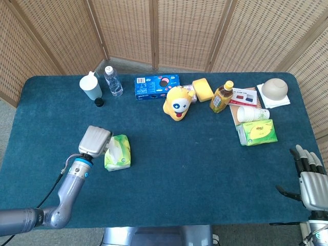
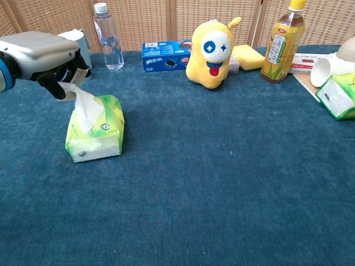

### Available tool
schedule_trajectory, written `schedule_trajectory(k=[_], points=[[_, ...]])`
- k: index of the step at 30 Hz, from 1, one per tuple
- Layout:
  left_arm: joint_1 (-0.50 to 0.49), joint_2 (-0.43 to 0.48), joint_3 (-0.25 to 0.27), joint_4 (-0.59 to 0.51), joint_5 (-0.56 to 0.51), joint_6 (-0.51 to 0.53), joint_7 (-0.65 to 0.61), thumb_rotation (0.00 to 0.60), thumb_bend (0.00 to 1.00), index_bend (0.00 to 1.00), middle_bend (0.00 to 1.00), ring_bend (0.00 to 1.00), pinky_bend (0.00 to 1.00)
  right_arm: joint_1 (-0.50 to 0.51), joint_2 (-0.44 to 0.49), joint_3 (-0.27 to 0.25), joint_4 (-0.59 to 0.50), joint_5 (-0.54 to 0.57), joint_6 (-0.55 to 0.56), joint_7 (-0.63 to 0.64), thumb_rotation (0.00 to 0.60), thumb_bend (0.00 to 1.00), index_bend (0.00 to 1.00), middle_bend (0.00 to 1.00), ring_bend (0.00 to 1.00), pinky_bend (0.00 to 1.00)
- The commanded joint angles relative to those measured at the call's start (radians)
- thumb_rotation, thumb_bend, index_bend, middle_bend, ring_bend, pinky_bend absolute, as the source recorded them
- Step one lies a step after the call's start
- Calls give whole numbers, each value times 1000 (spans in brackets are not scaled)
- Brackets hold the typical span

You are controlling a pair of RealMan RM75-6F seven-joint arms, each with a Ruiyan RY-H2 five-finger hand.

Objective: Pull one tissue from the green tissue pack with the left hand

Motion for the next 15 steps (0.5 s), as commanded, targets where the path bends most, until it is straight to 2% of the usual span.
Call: schedule_trajectory(k=[1, 7, 15], points=[[15, 7, 8, -1, 60, 16, -49, 600, 430, 735, 776, 656, 810, -1, 2, 1, 0, 0, 3, 7, 548, 0, 0, 0, 0, 0], [42, 88, 1, -84, 165, 69, -99, 600, 430, 750, 800, 673, 818, -1, 4, 1, 0, 1, 3, 10, 548, 0, 0, 0, 0, 0], [86, 257, -21, -272, 273, 131, -153, 600, 430, 756, 806, 680, 818, 0, -1, -2, -2, -2, 3, -5, 548, 0, 0, 0, 0, 0]])
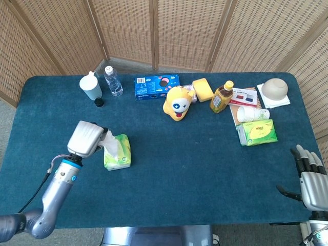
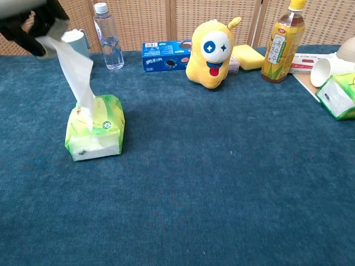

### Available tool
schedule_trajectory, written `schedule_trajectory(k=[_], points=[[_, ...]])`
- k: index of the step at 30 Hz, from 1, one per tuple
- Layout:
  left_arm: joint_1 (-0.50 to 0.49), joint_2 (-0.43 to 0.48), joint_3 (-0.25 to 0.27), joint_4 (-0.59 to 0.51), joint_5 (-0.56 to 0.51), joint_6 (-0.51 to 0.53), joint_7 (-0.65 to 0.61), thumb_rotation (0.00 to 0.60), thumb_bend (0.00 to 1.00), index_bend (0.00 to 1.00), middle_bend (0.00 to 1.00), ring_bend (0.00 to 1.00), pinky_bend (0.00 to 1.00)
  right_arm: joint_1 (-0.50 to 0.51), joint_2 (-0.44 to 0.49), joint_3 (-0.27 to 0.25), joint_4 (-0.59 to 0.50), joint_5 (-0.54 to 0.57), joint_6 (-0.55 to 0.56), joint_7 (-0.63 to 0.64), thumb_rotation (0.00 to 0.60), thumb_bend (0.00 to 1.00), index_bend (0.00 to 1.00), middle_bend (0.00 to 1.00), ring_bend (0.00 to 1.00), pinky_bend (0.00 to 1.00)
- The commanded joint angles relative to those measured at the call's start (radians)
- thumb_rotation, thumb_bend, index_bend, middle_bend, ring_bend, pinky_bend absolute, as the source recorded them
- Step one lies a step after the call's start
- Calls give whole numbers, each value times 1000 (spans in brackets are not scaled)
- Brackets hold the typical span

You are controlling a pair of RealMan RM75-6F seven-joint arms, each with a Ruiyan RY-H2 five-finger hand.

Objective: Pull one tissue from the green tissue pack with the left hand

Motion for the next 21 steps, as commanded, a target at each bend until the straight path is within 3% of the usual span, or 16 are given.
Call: schedule_trajectory(k=[1, 4, 10, 14, 21], points=[[37, 110, -7, -111, 82, 41, -43, 600, 430, 756, 806, 680, 818, 1, -2, 0, -1, 1, 0, -5, 548, 0, 0, 0, 0, 0], [88, 250, 49, -247, 198, 42, -82, 600, 430, 756, 806, 679, 818, 3, -8, -2, 1, 1, -4, -20, 547, 0, 0, 0, 0, 0], [176, 367, 178, -283, 453, 29, -166, 600, 430, 756, 806, 678, 818, 4, -15, -7, -3, -4, -4, -41, 547, 0, 0, 0, 0, 0], [220, 336, 253, -226, 579, -1, -192, 600, 430, 756, 806, 676, 818, 6, -19, -9, -3, -3, -8, -53, 548, 0, 0, 0, 0, 0], [249, 224, 301, -105, 618, -85, -217, 600, 430, 756, 806, 668, 818, 6, -21, -8, -2, 0, -9, -57, 547, 0, 0, 0, 0, 0]])
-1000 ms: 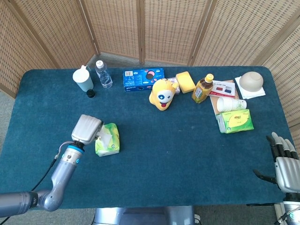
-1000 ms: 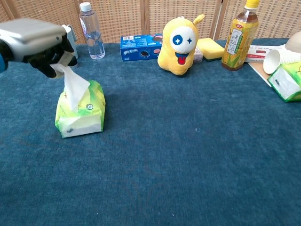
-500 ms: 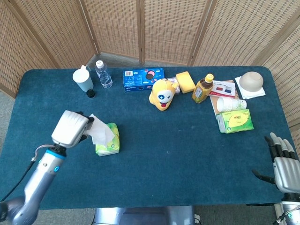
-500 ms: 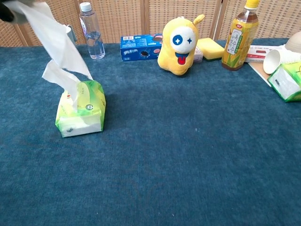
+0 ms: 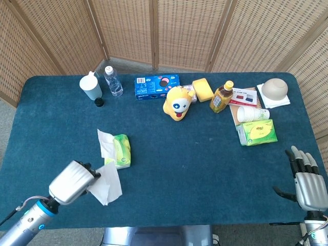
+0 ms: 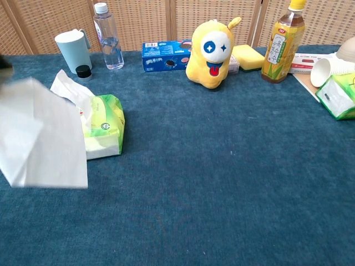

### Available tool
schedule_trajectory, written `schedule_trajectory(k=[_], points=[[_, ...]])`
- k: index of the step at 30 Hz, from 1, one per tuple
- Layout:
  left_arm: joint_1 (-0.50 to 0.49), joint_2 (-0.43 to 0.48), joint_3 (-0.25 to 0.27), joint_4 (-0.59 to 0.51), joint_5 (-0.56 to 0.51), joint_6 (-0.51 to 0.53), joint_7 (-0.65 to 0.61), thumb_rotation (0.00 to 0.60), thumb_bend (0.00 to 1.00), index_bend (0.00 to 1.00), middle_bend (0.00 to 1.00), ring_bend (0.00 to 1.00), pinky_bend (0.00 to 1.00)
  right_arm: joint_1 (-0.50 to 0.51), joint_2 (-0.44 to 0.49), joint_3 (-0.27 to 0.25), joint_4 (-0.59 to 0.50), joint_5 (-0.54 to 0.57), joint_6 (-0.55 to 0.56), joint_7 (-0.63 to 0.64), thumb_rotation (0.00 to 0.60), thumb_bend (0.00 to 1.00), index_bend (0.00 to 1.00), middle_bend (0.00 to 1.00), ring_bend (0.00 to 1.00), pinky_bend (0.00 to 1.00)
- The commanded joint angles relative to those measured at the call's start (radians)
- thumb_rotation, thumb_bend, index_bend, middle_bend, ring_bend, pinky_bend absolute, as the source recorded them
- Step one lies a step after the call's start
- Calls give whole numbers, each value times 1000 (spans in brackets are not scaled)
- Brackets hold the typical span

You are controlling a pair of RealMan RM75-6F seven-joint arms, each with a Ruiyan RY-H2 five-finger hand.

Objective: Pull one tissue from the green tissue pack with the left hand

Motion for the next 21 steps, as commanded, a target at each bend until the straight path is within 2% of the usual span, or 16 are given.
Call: schedule_trajectory(k=[1, 6, 8, 10, 12, 13, 14, 17, 19, 21], points=[[19, -60, 22, 80, 12, -50, -25, 600, 430, 755, 806, 666, 818, 0, 0, 1, 0, 2, -1, 0, 548, 0, 0, 0, 0, 0], [36, -104, 33, 185, -3, -86, -36, 600, 430, 750, 802, 648, 815, 1, 1, 1, 1, 5, -1, 2, 547, 0, 0, 0, 0, 0], [40, -96, 43, 201, -20, -110, -30, 600, 430, 735, 752, 601, 772, 1, 1, 2, 0, 6, -2, 2, 548, 0, 0, 0, 0, 0], [31, -53, 74, 189, -88, -204, -1, 600, 427, 642, 569, 441, 634, 2, 0, 1, 1, 8, -5, 0, 549, 0, 0, 0, 0, 0], [12, -8, 85, 150, -168, -284, 41, 600, 421, 384, 199, 133, 366, 2, 0, 0, 0, 8, -7, -3, 548, 0, 0, 0, 0, 0], [5, 6, 85, 135, -200, -309, 61, 600, 413, 278, 68, 36, 257, 3, 0, 0, -1, 8, -8, -5, 548, 0, 0, 0, 0, 0], [5, 20, 79, 122, -233, -313, 78, 600, 402, 233, 15, 3, 199, 3, -1, -1, -2, 7, -8, -8, 548, 0, 0, 0, 0, 0], [23, 46, 64, 95, -254, -267, 93, 600, 357, 207, 0, 0, 132, 3, -1, -3, -5, 8, -10, -9, 549, 0, 0, 0, 0, 0], [41, 68, 55, 77, -244, -217, 87, 600, 329, 174, 0, 0, 123, 3, 2, -4, -10, 13, -16, -3, 549, 0, 0, 0, 0, 0], [58, 100, 53, 63, -220, -178, 57, 600, 229, 87, 0, 0, 122, 3, 5, -2, -11, 17, -17, -3, 549, 0, 0, 0, 0, 0]])
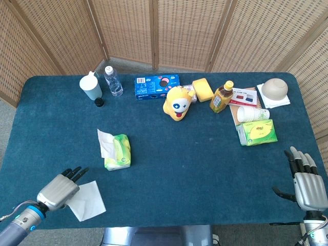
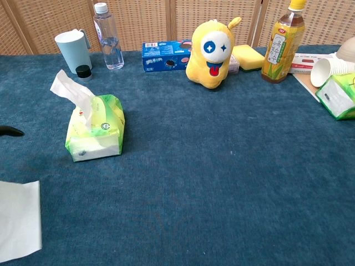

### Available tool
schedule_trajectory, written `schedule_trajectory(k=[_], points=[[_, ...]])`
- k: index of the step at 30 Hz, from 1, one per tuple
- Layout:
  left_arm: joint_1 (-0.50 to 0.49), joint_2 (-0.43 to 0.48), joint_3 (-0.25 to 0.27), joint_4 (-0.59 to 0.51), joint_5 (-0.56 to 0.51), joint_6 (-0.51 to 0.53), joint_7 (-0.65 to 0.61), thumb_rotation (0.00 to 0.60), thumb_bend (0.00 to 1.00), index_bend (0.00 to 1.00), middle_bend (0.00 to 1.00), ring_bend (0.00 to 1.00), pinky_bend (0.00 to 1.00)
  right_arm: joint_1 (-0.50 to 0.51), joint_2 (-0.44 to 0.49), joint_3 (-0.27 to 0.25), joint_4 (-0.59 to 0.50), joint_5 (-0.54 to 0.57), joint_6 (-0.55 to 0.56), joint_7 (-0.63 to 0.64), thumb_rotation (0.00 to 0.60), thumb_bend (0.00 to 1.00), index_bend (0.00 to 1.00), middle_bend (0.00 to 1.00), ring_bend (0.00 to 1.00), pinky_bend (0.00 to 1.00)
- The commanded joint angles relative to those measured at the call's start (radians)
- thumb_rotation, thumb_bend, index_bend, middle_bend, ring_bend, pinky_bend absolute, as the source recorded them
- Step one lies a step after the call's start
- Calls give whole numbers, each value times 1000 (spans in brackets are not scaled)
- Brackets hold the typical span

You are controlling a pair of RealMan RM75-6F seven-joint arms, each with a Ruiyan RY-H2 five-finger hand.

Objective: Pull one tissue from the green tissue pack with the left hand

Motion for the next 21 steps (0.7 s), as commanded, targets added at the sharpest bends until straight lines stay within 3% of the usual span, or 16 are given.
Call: schedule_trajectory(k=[1, 3, 5, 10, 15, 21], points=[[34, 70, -8, -38, 43, 88, -34, 600, 175, 57, 0, 0, 122, 0, 2, 3, -1, 4, 1, 2, 549, 0, 0, 0, 0, 0], [45, 100, -6, -37, 86, 117, -72, 600, 32, 5, 0, 0, 122, 0, 1, 5, 0, 1, 5, 10, 549, 0, 0, 0, 0, 0], [55, 118, -1, -25, 119, 137, -110, 600, 0, 0, 0, 0, 122, 0, 0, 4, 2, -1, 6, 11, 549, 0, 0, 0, 0, 0], [81, 146, -11, -2, 110, 165, -152, 600, 0, 0, 0, 0, 110, -2, 1, 1, -1, -5, 9, 9, 548, 0, 0, 0, 0, 0], [157, 141, -37, 31, 104, 298, -282, 600, 0, 0, 0, 0, 95, -4, 2, 3, -1, -7, 16, 9, 547, 0, 0, 0, 0, 0], [234, 125, -40, 76, 71, 369, -437, 600, 0, 0, 0, 0, 64, -5, 2, 8, 3, 2, 18, 15, 550, 0, 0, 0, 0, 0]])
